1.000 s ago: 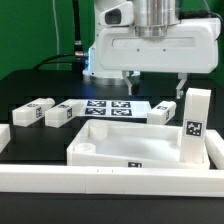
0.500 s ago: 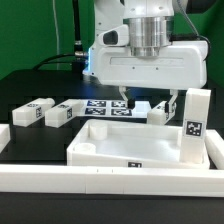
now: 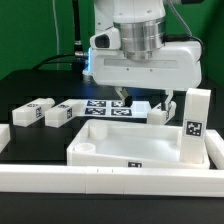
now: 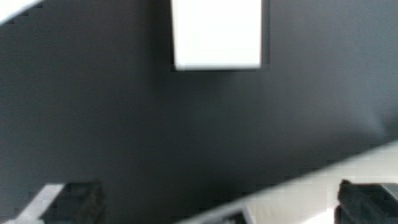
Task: Assemble desk
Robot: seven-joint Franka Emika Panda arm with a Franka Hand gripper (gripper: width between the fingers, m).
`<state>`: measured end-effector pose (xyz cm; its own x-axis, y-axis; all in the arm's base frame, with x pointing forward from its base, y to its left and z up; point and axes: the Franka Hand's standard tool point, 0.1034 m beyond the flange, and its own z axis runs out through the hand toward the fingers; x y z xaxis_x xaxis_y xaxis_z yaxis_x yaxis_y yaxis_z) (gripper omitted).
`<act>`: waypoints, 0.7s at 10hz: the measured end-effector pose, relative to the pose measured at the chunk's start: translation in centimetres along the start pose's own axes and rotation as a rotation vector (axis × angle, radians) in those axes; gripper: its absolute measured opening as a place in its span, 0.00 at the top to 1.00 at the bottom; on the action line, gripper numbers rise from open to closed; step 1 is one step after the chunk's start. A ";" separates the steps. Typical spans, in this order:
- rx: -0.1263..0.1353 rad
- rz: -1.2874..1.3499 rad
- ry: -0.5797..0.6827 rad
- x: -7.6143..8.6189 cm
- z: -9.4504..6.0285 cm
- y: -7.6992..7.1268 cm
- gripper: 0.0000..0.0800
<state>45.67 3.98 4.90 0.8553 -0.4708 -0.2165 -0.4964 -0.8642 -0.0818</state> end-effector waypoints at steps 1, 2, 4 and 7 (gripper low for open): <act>0.002 -0.015 -0.062 -0.2 0.0 0.2 0.19; 0.001 -0.014 -0.079 -0.2 0.1 0.2 0.19; -0.019 0.011 -0.250 -1.0 0.1 0.3 0.19; -0.027 -0.017 -0.378 -1.4 1.1 0.3 0.19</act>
Offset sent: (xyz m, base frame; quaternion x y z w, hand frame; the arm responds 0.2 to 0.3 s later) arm 0.0000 0.0000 0.0000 0.0000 -0.1938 0.0000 0.9810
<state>44.22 4.56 4.14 0.7458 -0.3619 -0.5593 -0.4742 -0.8781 -0.0641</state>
